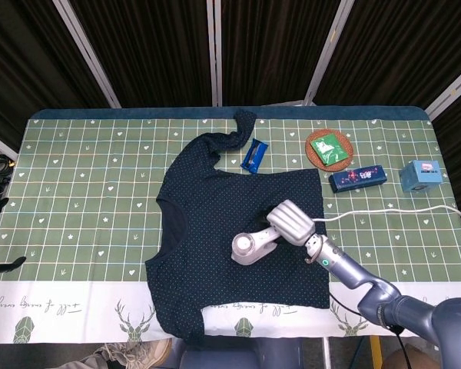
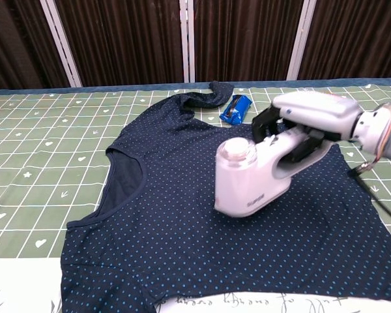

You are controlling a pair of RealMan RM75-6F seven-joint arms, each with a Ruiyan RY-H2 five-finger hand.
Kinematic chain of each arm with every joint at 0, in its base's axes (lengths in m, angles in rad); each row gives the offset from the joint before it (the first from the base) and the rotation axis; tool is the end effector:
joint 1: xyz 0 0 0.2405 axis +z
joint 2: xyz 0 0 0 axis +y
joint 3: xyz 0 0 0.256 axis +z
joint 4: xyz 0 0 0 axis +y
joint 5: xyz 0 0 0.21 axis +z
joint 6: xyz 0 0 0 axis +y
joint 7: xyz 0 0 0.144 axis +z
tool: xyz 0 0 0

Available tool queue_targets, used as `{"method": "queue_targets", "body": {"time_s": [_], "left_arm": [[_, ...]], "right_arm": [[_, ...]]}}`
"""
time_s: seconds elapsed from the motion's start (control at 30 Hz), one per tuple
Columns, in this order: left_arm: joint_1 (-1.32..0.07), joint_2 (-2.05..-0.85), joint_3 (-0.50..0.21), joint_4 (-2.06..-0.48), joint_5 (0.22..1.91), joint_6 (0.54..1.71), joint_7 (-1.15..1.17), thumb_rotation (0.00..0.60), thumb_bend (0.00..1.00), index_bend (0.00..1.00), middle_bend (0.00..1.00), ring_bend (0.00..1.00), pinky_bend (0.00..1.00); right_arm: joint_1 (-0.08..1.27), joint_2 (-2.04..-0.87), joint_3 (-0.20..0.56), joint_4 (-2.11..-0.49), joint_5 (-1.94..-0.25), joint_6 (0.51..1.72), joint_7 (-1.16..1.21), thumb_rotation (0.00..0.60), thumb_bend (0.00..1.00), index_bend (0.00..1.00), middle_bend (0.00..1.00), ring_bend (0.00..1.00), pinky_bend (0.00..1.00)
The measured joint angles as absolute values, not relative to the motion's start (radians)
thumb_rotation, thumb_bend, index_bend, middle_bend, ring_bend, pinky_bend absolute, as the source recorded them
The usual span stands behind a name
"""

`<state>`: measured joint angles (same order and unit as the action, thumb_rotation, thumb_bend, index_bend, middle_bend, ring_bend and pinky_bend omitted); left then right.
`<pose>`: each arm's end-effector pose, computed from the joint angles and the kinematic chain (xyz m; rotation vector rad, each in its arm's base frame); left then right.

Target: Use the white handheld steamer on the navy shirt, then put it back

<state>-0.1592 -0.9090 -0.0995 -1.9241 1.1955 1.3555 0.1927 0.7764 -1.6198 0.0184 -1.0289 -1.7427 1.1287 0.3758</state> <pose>-0.2870 0.2025 0.1953 -1.2964 -1.0043 -0.7135 -0.1672 -0.3502 -0.0195 2.1504 -0.7812 1.2477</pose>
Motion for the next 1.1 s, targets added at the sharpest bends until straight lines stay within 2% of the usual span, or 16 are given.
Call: {"method": "queue_targets", "body": {"time_s": [0.4,0.77,0.93,1.1], "left_arm": [[-0.167,-0.917,-0.1,-1.918,1.183,1.348,0.205,0.6,0.0,0.0,0.0,0.0,0.0],[-0.171,-0.923,-0.097,-1.918,1.18,1.346,0.218,0.6,0.0,0.0,0.0,0.0,0.0],[-0.174,-0.927,-0.095,-1.917,1.18,1.345,0.225,0.6,0.0,0.0,0.0,0.0,0.0],[-0.174,-0.931,-0.094,-1.918,1.18,1.35,0.236,0.6,0.0,0.0,0.0,0.0,0.0]], "right_arm": [[0.805,-1.67,-0.072,-0.994,-1.849,1.189,0.429,0.6,0.85,0.73,0.65,0.6,0.88],[0.791,-1.69,-0.092,-0.901,-1.834,1.217,0.489,0.6,0.85,0.73,0.65,0.6,0.88],[0.774,-1.703,-0.108,-0.853,-1.831,1.236,0.515,0.6,0.8,0.72,0.64,0.6,0.88],[0.758,-1.724,-0.116,-0.798,-1.832,1.258,0.501,0.6,0.71,0.71,0.64,0.6,0.87]]}}
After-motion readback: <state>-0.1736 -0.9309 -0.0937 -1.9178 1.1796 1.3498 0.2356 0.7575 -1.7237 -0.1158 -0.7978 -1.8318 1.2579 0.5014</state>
